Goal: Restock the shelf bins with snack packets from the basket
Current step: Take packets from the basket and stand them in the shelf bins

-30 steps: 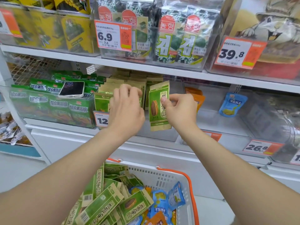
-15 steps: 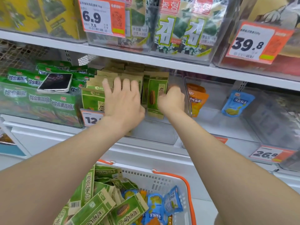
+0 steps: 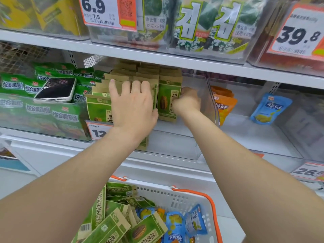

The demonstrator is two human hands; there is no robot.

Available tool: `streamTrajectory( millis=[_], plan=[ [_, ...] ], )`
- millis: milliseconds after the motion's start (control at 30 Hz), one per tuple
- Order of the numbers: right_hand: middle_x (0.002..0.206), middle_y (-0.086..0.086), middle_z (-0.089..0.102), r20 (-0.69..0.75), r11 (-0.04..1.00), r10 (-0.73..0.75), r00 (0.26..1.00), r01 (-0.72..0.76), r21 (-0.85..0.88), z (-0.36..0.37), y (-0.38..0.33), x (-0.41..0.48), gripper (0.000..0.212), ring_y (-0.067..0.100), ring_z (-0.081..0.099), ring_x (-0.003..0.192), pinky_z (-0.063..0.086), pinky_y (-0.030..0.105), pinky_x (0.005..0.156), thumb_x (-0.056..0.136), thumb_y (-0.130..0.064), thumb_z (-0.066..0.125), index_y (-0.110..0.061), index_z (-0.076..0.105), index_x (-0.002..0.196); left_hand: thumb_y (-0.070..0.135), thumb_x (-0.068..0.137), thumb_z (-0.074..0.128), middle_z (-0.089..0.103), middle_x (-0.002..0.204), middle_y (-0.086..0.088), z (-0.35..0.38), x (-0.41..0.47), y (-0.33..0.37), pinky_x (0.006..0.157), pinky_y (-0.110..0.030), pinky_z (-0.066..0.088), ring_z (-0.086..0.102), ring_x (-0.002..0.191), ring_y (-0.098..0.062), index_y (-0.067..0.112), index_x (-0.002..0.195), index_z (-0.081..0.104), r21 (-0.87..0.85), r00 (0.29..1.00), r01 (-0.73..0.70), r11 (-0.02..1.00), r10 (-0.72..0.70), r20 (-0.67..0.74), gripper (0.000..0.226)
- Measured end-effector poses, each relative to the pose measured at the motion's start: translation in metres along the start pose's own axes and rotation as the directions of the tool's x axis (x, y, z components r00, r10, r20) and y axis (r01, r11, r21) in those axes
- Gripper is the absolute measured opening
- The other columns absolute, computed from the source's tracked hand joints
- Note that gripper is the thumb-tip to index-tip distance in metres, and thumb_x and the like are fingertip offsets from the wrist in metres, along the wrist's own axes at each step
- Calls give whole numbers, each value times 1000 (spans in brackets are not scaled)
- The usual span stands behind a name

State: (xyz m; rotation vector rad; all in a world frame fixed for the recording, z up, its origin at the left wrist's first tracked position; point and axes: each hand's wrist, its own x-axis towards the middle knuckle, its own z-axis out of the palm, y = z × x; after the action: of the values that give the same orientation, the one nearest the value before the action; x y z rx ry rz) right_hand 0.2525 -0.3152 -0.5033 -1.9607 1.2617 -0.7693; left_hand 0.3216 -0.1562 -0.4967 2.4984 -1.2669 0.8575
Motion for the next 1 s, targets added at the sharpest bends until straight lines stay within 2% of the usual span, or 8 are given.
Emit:
streamTrajectory(
  millis=[133,233,300,367,433,567,767,1000],
  plan=[
    [92,4,66,-14,997,20,1000,-18,71,4,1,4,9,32,70,96,62,42,86,93,-11,66,-18,63,98,49,79,74,66,116,-8,1,-1,0,119,-64,26,59,116,-34,13,121,55,-24,1000,7,1000,-7,-4,59],
    [105,9,69,-19,997,-12,1000,14,72,4,1,3,11,32,68,97,60,39,83,96,-16,62,-16,61,108,41,80,73,65,117,-7,0,-1,0,118,-65,25,58,116,-33,13,121,54,-35,1000,10,999,-10,5,53],
    [111,9,67,61,1000,-20,998,19,13,6,2,1,22,30,64,98,54,34,78,98,-18,61,-12,59,118,35,80,72,64,118,-7,-1,-2,1,119,-65,25,58,116,-33,13,121,54,-40,1000,10,999,-10,11,50],
    [113,9,66,141,1000,7,990,-3,-26,9,4,-2,30,31,64,101,57,37,80,94,-18,64,-11,57,122,33,80,72,64,118,-8,-1,-2,1,119,-65,25,58,116,-34,12,122,55,-47,1000,9,999,-9,7,50],
    [115,10,65,154,999,23,988,-19,-32,10,4,-3,35,33,65,103,61,42,83,92,-19,66,-11,55,124,38,81,72,64,119,-8,-1,-2,0,119,-65,25,58,118,-34,12,124,54,-50,1000,4,999,-4,0,53],
    [118,13,66,134,999,23,991,-18,-37,8,4,-1,28,33,65,105,53,35,75,97,-21,63,-10,57,122,53,79,73,63,122,-9,-3,-4,-4,118,-63,27,58,119,-35,12,129,53,-53,1000,-12,999,12,-1,68],
    [108,13,70,204,996,49,978,-33,-80,10,5,-5,23,33,69,98,63,46,85,94,-27,64,-8,62,109,53,77,74,57,129,-11,-6,-6,-8,120,-62,25,56,121,-36,13,135,50,-98,1000,-15,995,17,20,74],
    [101,16,70,271,972,53,961,12,-234,-6,3,-25,25,36,73,86,65,46,77,89,-22,58,-6,67,107,59,78,73,51,133,-10,-16,-10,-12,120,-62,24,51,125,-36,15,141,46,-166,998,13,986,-1,70,82]
  ],
)
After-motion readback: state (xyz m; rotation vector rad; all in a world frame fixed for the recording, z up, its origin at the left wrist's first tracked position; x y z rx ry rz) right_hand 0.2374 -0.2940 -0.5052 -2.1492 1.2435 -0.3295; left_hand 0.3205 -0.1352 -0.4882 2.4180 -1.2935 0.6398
